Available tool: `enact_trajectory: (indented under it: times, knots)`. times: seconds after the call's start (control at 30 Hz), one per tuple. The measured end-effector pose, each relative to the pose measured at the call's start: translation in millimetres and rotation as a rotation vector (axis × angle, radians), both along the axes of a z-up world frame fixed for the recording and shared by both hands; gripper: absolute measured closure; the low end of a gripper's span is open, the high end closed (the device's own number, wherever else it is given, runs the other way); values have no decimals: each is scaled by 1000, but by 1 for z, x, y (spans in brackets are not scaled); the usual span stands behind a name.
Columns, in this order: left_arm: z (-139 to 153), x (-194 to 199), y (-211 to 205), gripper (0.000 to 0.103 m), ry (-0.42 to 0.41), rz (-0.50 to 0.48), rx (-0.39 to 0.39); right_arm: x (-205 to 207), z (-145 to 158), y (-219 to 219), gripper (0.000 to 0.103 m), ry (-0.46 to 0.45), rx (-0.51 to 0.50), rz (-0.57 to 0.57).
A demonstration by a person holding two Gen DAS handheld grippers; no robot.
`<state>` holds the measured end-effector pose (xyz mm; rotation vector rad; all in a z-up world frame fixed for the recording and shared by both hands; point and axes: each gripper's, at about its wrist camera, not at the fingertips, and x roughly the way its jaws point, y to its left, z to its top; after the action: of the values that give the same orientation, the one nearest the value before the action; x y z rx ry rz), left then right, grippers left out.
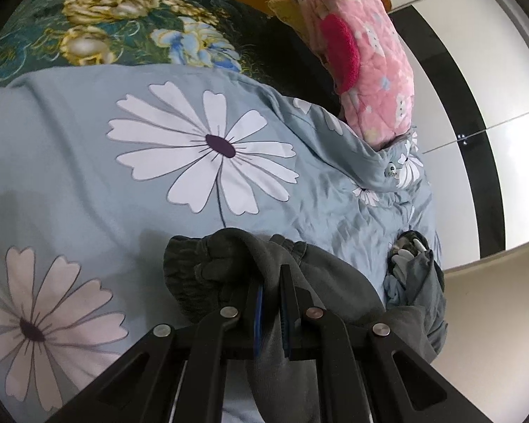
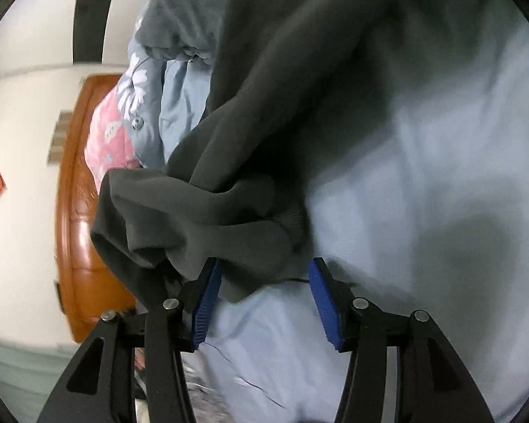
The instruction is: Fold clothes
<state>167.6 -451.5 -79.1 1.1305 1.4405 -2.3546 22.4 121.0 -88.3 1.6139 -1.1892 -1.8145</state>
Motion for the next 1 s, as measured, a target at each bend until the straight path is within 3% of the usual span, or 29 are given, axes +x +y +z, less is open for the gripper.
enact_trajectory:
  times: [0.07, 0.13, 0.2, 0.3, 0.37, 0.5, 0.6, 0.67, 0.77, 0.87, 1.0]
  knots:
    - [0, 6, 0, 95, -6, 4, 3, 0, -4, -6, 52, -26, -26, -61]
    - [1, 11, 1, 95, -10, 4, 4, 2, 1, -7, 81, -27, -23, -106]
    - [3, 16, 3, 94, -6, 3, 5, 6, 20, -2, 91, 15, -11, -122]
    - [10, 26, 6, 94, 20, -2, 12, 12, 60, 11, 94, 121, 6, -123]
    - [16, 37, 12, 94, 47, -17, 22, 23, 104, 36, 94, 235, 27, -123]
    - [26, 59, 26, 94, 92, -53, 33, 63, 188, 112, 94, 445, 167, -183]
    - [22, 79, 44, 94, 97, -95, 41, 103, 212, 174, 94, 502, 314, -268]
    - [13, 88, 59, 94, 89, -130, 66, 121, 195, 203, 94, 447, 382, -296]
    - [-2, 88, 83, 94, -11, -176, -11, 139, 122, 233, 94, 219, 461, -295]
    - [-12, 93, 91, 94, -69, -165, -40, 159, 69, 242, 94, 76, 435, -327]
    - [-14, 107, 86, 94, -62, -100, -18, 181, 56, 254, 88, 67, 316, -423]
